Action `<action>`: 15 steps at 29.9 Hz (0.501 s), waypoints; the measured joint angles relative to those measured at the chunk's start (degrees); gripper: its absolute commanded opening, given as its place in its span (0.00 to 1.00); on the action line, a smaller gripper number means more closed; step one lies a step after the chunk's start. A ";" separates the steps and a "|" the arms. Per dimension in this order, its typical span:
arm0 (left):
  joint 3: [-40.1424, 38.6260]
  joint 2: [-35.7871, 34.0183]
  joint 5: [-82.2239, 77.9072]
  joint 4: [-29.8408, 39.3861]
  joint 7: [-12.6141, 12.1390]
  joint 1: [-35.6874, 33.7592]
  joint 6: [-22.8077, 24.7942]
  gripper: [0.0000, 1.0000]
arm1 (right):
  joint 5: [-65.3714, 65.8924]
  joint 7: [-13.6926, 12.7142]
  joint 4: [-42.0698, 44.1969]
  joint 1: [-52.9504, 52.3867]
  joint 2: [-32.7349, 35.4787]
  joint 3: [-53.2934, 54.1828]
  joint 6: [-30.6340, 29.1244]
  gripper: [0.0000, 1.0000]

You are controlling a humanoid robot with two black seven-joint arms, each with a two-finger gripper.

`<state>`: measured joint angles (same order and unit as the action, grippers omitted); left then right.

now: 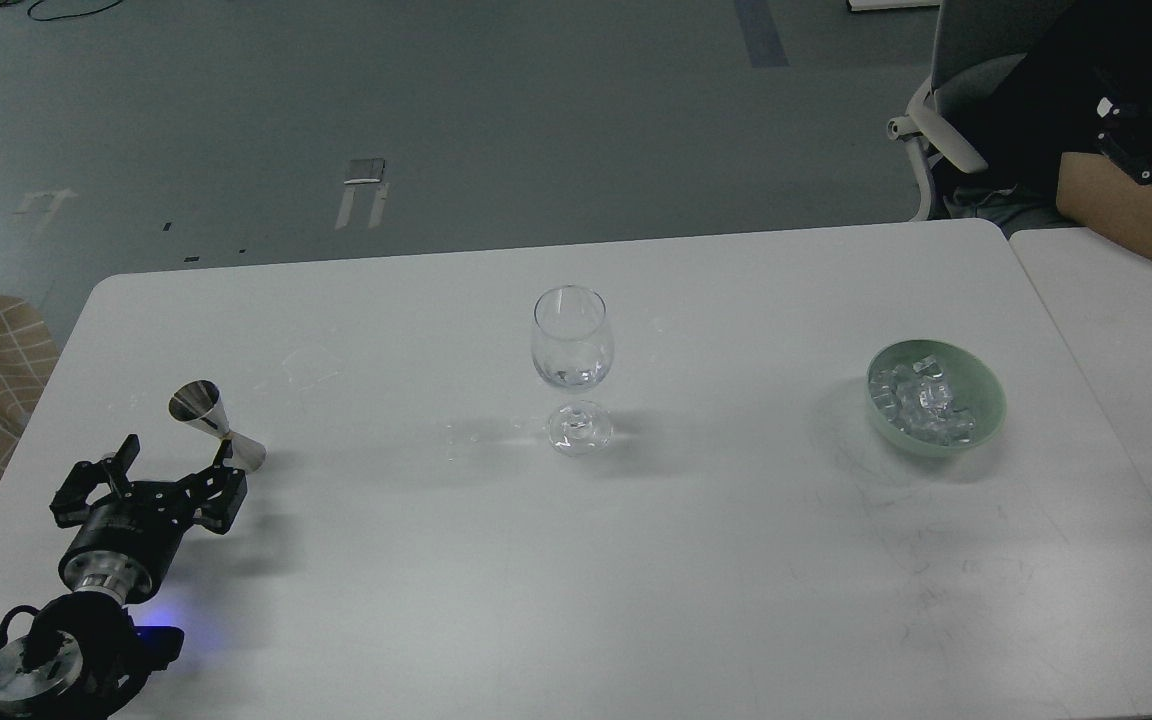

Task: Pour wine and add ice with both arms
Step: 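Open the left gripper, release the jigger and lift the arm away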

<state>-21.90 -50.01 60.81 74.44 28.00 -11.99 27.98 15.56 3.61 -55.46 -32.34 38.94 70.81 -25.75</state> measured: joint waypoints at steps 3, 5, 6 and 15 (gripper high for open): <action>0.04 -4.06 -0.61 1.43 -0.01 1.71 0.04 0.93 | 0.00 0.00 0.00 0.03 0.19 0.17 0.00 1.00; 0.08 -7.74 -3.42 1.64 -0.01 3.32 0.04 0.93 | 0.00 0.00 0.00 0.22 0.28 0.22 0.00 1.00; 0.08 -9.36 -5.24 1.50 0.00 3.98 0.04 0.93 | 0.00 0.00 0.00 0.28 0.30 0.24 0.00 1.00; -2.20 -25.03 -26.82 -4.10 -0.01 4.10 0.04 0.96 | 0.00 0.00 0.00 0.36 0.45 0.46 -0.02 1.00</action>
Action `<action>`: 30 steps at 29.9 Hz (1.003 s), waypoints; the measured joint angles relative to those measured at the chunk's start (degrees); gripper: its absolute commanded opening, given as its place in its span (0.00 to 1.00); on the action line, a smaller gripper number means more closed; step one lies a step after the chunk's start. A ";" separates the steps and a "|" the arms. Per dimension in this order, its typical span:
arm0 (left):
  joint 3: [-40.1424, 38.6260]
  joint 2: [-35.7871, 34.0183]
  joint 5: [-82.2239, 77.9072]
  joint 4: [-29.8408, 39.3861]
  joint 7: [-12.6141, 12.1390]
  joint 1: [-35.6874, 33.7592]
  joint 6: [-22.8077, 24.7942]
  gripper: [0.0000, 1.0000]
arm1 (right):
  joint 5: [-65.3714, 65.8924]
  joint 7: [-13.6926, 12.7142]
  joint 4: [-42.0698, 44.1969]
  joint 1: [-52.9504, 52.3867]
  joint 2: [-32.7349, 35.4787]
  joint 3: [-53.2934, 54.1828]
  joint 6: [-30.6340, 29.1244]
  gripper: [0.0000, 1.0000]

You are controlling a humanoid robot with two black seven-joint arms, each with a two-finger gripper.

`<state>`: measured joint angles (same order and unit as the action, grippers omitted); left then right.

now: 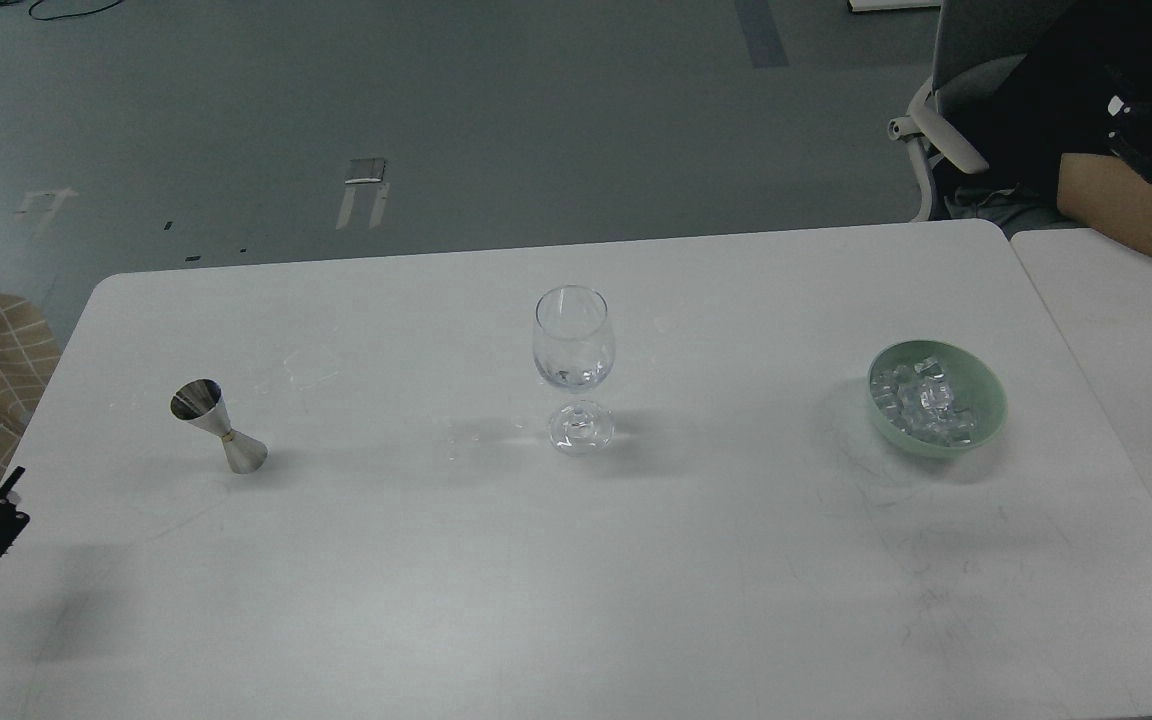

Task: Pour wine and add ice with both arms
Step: 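Open the left gripper, release the jigger and lift the arm away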

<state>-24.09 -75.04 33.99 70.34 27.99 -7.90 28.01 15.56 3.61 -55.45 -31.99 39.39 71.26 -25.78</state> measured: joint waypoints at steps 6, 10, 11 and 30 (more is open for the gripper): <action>-10.76 -4.00 -17.69 -3.77 0.00 -5.15 0.00 0.97 | 0.00 0.00 0.04 0.00 0.61 0.11 -0.12 1.00; -16.20 -3.42 -27.24 -5.02 -0.07 -12.27 -0.34 0.97 | 0.33 0.00 0.09 0.00 1.19 0.11 -0.15 1.00; -16.76 -2.31 -28.48 -5.25 -0.85 -14.26 -1.11 0.97 | 0.38 0.02 0.10 0.00 1.35 0.11 -0.15 1.00; -17.45 40.13 -45.65 -23.08 -22.45 -43.39 -8.12 0.97 | 5.70 0.36 0.51 0.03 1.42 -0.24 -0.24 1.00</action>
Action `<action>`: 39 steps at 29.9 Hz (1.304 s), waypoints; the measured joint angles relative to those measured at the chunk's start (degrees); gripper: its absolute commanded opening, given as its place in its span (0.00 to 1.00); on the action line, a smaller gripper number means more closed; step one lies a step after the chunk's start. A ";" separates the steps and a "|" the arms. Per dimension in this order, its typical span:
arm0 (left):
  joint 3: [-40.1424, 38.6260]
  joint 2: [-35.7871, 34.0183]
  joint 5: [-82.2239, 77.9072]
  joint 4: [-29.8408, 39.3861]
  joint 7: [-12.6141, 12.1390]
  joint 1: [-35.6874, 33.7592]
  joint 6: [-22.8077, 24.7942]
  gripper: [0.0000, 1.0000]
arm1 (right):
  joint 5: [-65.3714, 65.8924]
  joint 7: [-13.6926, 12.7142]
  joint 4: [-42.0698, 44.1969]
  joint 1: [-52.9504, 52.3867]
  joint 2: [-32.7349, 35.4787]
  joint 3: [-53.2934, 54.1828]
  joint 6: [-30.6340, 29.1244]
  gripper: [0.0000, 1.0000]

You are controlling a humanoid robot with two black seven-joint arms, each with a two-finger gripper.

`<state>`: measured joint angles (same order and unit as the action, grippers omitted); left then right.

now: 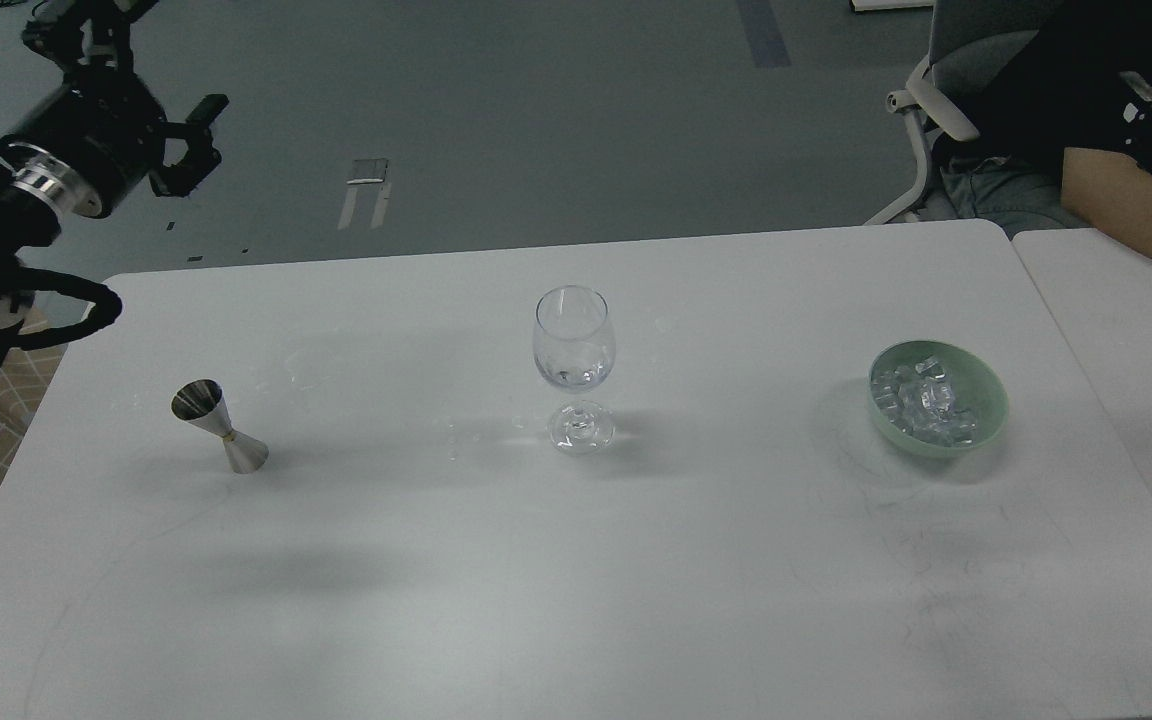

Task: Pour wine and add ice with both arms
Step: 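Open the left gripper, release the jigger and lift the arm away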

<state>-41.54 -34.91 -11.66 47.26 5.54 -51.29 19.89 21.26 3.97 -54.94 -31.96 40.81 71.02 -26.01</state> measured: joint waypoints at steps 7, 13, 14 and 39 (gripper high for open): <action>0.00 1.48 0.18 -0.14 0.07 -2.91 0.59 0.98 | 0.19 0.00 0.58 0.64 -0.04 -0.25 0.00 1.00; -0.08 2.90 0.22 -0.08 0.25 -3.45 0.17 0.98 | 0.19 0.00 2.13 1.38 0.46 -0.39 -0.16 1.00; -0.07 3.44 0.22 -0.07 0.26 -3.47 0.08 0.98 | 0.19 0.00 2.17 1.52 0.67 -0.46 -0.16 1.00; 0.90 10.78 -1.26 -4.01 0.08 -7.41 -1.34 0.99 | 26.67 0.09 -20.04 5.77 28.93 -0.89 -0.98 1.00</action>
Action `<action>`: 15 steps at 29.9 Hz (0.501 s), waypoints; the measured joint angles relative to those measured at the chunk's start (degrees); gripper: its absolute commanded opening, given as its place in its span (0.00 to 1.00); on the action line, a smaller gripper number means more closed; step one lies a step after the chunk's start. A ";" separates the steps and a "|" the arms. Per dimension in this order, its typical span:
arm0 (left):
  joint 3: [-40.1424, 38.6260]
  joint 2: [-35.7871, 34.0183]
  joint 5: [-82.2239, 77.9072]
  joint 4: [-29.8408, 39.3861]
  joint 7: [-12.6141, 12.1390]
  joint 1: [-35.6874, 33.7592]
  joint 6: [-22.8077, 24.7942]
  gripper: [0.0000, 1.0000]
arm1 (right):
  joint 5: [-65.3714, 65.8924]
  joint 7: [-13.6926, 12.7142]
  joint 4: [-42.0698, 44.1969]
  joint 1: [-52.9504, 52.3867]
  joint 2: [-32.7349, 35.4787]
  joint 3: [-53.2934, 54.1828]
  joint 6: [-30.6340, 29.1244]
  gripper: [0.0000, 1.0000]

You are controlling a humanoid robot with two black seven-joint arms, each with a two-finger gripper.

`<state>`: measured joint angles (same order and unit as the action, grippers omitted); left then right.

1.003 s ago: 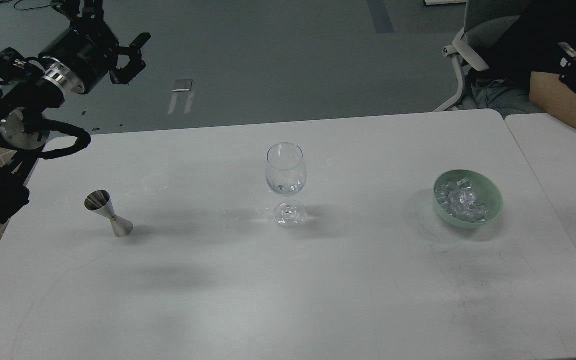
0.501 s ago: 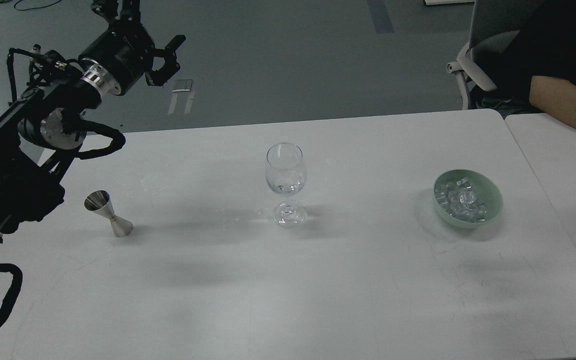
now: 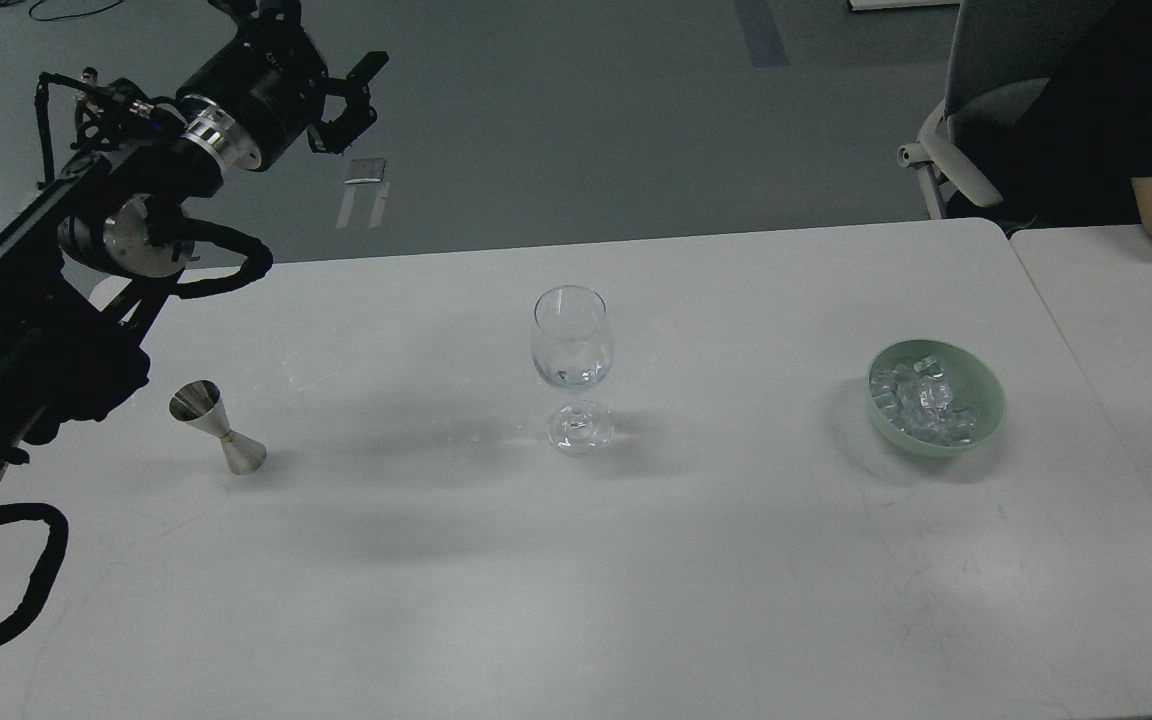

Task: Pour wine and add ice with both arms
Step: 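Open the left gripper, release the jigger and lift the arm away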

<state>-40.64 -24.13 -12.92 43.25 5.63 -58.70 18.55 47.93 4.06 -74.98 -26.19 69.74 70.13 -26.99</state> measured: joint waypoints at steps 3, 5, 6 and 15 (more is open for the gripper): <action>0.03 1.60 -1.49 -1.96 0.00 -1.12 0.13 0.99 | 4.83 0.01 -3.81 -0.44 4.01 0.09 0.00 1.00; 0.03 3.41 -3.41 -3.35 0.00 -1.88 0.16 0.99 | 8.38 0.07 -7.05 -0.71 7.22 0.09 0.00 1.00; 0.02 4.86 -4.61 -4.21 0.00 -2.33 0.16 0.99 | 10.04 0.12 -8.50 -0.75 8.85 0.11 0.00 1.00; -0.62 8.87 -6.92 -6.07 -0.01 -3.50 0.49 0.99 | 28.14 1.26 -16.28 0.06 15.57 -1.45 -0.69 1.00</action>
<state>-41.26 -15.26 -19.84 37.18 5.62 -62.20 19.04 76.07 5.32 -91.25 -26.13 85.32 68.69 -27.68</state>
